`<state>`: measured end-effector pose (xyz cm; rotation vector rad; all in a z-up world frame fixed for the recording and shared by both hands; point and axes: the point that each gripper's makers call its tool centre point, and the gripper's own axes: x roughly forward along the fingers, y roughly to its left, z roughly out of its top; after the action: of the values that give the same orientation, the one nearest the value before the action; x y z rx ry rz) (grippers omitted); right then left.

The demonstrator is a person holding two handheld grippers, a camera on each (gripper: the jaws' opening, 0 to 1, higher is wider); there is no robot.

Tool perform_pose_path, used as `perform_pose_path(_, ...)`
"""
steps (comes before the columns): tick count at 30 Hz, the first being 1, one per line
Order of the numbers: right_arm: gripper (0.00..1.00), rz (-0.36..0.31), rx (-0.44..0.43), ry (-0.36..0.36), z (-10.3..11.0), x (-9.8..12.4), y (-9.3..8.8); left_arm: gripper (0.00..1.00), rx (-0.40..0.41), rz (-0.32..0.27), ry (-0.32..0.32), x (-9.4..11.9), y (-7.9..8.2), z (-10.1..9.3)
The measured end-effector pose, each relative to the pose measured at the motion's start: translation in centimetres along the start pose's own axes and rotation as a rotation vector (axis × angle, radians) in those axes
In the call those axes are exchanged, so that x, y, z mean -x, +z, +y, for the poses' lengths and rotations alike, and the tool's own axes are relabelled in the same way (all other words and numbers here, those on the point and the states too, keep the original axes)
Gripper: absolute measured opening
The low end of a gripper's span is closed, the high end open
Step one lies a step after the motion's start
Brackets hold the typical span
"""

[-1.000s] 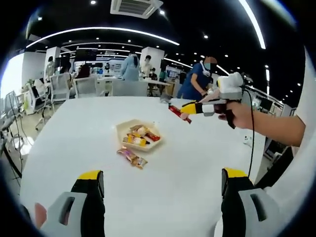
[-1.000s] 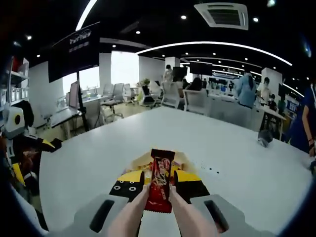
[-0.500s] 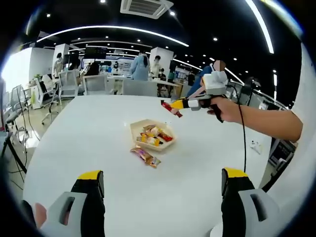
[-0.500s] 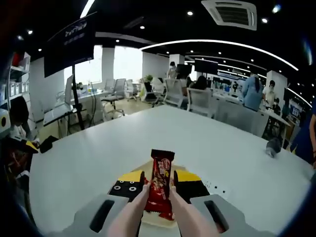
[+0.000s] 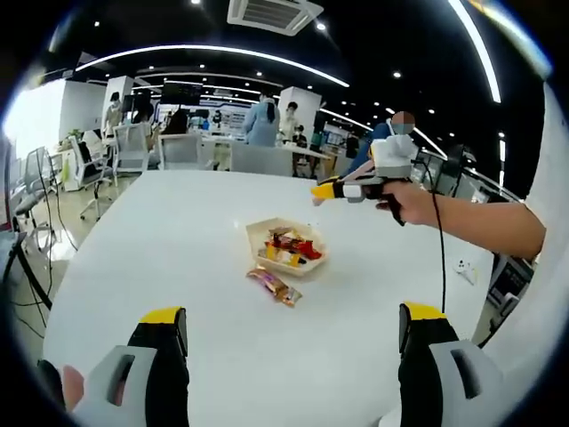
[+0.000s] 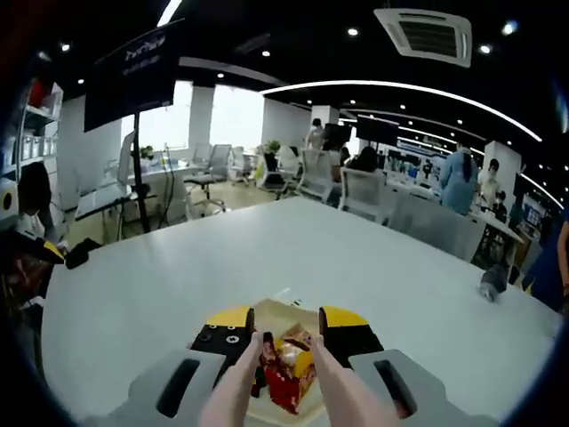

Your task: Place the target food into the container with the food tongs after gripping and lifting it, then release it inside without dropping or visibly crushing the food.

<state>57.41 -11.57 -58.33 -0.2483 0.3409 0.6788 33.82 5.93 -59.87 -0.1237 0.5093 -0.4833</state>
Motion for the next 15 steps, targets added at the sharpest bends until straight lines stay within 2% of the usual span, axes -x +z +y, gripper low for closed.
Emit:
perform_pose_path(11, 0.29, -0.018, 0.009, 0.015, 0.7, 2.2, 0.5, 0.99, -0.018, 0.002, -0.031, -0.7, 0.5, -1.6)
perform_pose_path(13, 0.29, -0.024, 0.01, 0.024, 1.2, 3.0, 0.8, 0.99, -0.041, -0.03, -0.03, -0.3, 1.1, -2.1)
perform_pose_path(15, 0.3, -0.024, 0.015, 0.026, 1.3, 3.6, 0.8, 0.99, -0.021, -0.019, -0.032, -0.3, 0.8, -2.2)
